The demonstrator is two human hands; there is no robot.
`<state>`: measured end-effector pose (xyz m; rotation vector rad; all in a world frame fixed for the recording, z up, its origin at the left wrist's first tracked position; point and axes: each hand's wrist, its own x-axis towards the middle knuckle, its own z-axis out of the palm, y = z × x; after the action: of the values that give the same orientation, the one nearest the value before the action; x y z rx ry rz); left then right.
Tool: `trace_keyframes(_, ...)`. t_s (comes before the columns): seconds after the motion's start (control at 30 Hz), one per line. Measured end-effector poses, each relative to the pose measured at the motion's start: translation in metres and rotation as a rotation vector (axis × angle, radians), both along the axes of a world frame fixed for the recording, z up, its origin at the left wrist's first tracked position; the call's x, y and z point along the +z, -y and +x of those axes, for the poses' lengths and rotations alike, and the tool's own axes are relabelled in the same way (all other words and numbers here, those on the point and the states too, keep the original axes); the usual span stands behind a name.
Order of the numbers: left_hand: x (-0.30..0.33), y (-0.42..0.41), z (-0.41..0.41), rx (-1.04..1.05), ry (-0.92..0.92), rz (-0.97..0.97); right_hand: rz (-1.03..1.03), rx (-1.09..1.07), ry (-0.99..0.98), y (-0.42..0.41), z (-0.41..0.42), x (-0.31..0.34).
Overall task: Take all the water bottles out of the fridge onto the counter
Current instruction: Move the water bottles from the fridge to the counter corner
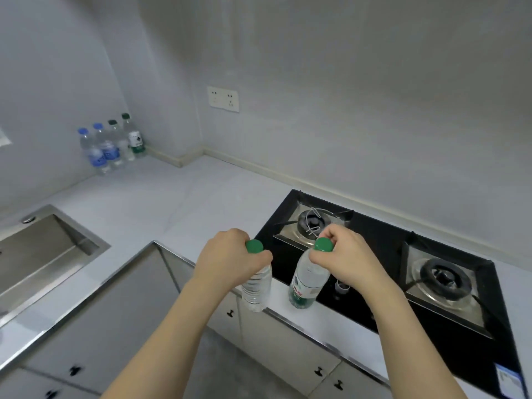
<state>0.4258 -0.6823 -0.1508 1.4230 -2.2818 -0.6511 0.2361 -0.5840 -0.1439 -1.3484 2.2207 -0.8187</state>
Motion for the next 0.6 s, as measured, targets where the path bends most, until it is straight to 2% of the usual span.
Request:
trace_keyframes(0.33,0.0,0.054,0.104,0.231,-0.026,0.01,0.012,0.207,-0.051,0.098,0.086,-0.008)
trace_keyframes(0.6,-0.011,0.11,0.135,0.341,-0.011,0.061,0.051,0.309,0.023,0.18,0.115,-0.019)
